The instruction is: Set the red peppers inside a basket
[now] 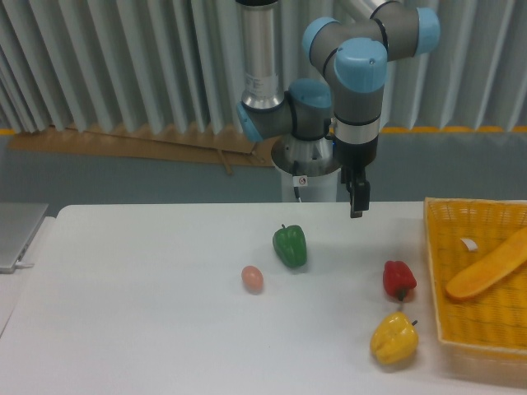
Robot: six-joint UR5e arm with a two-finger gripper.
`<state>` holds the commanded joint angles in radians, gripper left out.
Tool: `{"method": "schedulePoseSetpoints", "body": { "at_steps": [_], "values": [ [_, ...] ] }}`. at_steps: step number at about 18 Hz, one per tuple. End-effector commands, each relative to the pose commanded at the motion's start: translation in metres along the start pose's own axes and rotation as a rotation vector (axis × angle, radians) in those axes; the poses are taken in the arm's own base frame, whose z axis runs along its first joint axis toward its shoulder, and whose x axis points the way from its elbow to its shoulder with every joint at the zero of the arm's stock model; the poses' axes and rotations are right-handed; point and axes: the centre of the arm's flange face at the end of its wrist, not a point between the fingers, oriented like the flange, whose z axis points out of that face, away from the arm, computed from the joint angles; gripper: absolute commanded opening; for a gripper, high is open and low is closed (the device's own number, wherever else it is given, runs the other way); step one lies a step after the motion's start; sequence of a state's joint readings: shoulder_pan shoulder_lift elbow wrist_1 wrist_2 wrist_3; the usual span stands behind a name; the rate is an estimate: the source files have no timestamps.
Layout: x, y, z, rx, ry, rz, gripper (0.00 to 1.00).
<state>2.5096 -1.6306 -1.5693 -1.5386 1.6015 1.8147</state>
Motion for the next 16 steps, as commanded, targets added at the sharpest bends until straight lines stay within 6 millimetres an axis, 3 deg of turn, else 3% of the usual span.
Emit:
{"method": "schedulePoseSetpoints", "body": {
  "at_steps": [6, 16],
  "values": [
    [-0.006, 0.002, 0.003, -0.005, -0.014, -0.013, 1.00],
    [-0.013, 0.015, 0.017, 0.006, 0.006, -0.181, 1.00]
  ]
}}
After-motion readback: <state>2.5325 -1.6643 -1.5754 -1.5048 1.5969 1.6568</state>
